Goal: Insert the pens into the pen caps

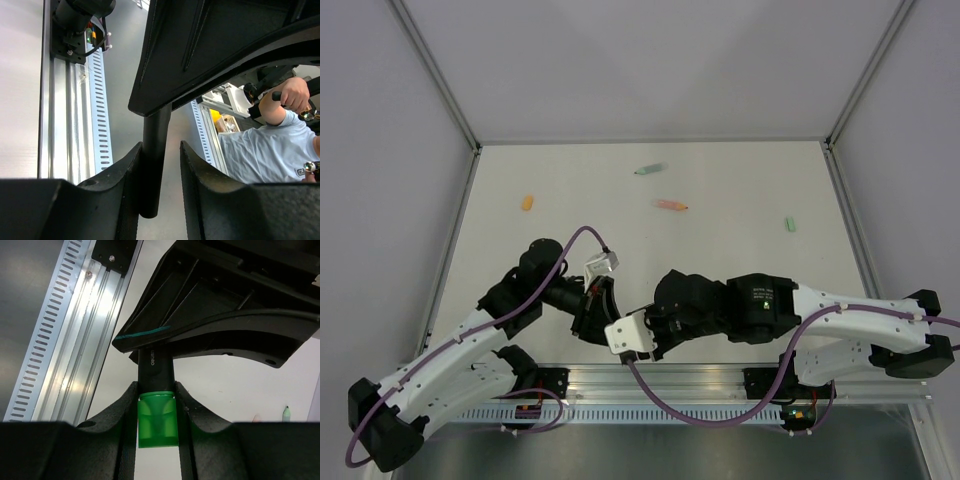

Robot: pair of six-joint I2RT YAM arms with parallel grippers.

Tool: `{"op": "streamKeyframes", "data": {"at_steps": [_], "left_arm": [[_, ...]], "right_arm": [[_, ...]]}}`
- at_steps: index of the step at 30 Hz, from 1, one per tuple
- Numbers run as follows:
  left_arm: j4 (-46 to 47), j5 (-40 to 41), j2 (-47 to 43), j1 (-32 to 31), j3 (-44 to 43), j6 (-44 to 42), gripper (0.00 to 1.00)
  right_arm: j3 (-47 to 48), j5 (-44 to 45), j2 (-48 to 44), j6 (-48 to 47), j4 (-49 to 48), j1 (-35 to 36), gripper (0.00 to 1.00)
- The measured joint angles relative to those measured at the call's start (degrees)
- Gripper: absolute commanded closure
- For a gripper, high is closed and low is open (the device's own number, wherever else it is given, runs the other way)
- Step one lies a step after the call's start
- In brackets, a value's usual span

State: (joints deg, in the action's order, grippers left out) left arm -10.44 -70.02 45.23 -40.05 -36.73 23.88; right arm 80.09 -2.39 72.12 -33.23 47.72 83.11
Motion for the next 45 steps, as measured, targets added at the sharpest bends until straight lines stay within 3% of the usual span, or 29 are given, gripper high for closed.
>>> {"op": "streamKeyframes", "data": {"at_steps": [3,5,6,15,22,29,34,39,40,45], "left_arm": [[-0.22,0.04,0.85,-0.48,0.0,-0.02,0.67],[-0.48,0.31,1.09,-0.72,0.0,-0.17,0.96],[-0.68,0.55,1.09,-0.85,0.0,-0.28,0.98],[-1.38,5.44,0.37,-0.85,0.0,-0.96,0.98],[2.32,3.45,5.6,-0.9,0.11,-0.61,0.98],[1.18,6.08,0.66,-0.74,0.81,-0.55,0.98],[4.28,6.23,0.13,-0.74,2.34,0.74,0.98],[7.63,7.98,-1.27,-0.72,3.21,2.43,0.98],[8.26,8.61,-1.86,-0.74,3.21,2.6,0.98],[10.36,10.54,-3.45,-0.96,3.21,3.13,0.98]], "right_arm": [[0.76,-0.98,0.68,-0.66,0.66,-0.66,1.0],[1.29,-1.73,1.31,-1.16,0.85,-1.14,1.0],[1.57,-2.16,1.64,-1.4,1.2,-1.44,1.0],[1.81,-3.39,2.34,-3.02,2.29,-3.96,0.95],[1.81,-2.69,2.78,-3.02,4.63,-4.92,0.96],[1.84,-2.99,2.82,-3.13,2.86,-4.85,0.94],[1.92,-2.78,2.91,-3.06,2.93,-4.85,0.63],[1.9,-1.07,2.89,-2.34,1.42,-5.22,0.43],[1.9,-0.57,2.86,-2.03,0.59,-5.38,0.34],[-0.33,1.22,0.57,-0.57,-4.31,-6.12,0.26]]}}
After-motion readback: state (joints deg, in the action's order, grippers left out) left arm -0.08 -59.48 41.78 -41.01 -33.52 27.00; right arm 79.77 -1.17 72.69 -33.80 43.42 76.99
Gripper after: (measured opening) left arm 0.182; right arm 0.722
